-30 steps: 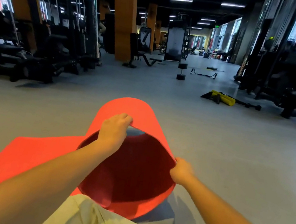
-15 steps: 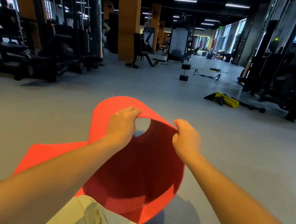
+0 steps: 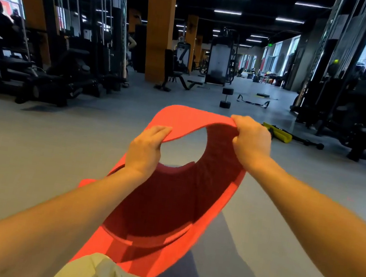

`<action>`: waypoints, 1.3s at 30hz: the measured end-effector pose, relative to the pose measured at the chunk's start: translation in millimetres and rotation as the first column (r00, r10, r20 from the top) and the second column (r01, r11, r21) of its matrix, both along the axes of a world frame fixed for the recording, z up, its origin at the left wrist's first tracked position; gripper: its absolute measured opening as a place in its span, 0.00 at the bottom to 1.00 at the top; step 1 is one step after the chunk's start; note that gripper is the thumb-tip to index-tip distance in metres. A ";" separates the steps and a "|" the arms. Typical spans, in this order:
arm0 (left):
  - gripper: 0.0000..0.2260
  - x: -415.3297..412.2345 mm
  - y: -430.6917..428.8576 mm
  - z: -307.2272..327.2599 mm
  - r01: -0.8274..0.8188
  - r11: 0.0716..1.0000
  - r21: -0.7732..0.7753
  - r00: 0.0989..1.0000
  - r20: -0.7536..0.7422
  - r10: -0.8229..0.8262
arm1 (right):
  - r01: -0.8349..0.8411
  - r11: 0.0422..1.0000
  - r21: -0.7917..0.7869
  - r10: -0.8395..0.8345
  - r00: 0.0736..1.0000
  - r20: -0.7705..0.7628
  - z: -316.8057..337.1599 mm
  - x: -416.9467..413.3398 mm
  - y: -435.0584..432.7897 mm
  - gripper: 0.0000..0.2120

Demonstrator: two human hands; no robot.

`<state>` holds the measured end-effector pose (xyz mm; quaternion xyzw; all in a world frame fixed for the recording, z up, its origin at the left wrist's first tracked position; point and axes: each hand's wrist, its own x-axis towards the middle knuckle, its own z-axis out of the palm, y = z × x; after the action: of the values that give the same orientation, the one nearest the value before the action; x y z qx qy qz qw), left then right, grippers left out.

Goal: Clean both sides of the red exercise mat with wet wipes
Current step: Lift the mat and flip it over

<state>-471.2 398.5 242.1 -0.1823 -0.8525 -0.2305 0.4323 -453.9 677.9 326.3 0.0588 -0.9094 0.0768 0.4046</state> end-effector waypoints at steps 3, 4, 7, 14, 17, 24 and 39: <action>0.29 -5.5 11.3 27.2 0.032 0.999 0.029 0.998 -0.049 -0.031 | -0.013 0.962 0.271 0.063 0.982 -0.178 57.7 -1.2 15.8 0.16; 0.29 -9.1 17.3 35.8 0.046 0.997 0.060 0.997 -0.062 -0.043 | -0.004 0.946 0.324 0.088 0.966 -0.245 74.6 -1.8 21.4 0.16; 0.35 -19.1 33.7 49.5 0.112 0.983 0.145 0.992 -0.078 -0.101 | 0.078 0.905 0.418 0.108 0.908 -0.406 96.0 -4.0 33.9 0.18; 0.29 -22.1 49.7 7.7 0.179 0.984 0.026 0.982 -0.063 -0.177 | 0.041 0.924 0.380 0.016 0.989 -0.146 -6.5 12.8 32.4 0.22; 0.19 -7.3 75.8 -23.0 0.281 0.947 -0.153 0.959 -0.002 -0.285 | -0.231 0.918 0.323 0.218 0.973 0.075 -55.1 28.7 -17.8 0.20; 0.21 25.6 89.4 -110.8 0.244 0.956 -0.163 0.963 0.152 -0.220 | -0.127 0.948 0.293 -0.018 0.895 0.445 -122.2 56.9 -56.7 0.23; 0.05 3.2 59.4 -73.4 0.077 0.868 -0.490 0.997 0.015 -0.080 | -0.188 0.920 0.344 0.051 0.927 0.371 -116.9 45.2 -63.2 0.13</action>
<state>-468.0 457.9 168.7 -0.3213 -0.8736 -0.0237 0.3648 -408.7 614.7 209.5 0.1760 -0.9597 -0.0632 0.2097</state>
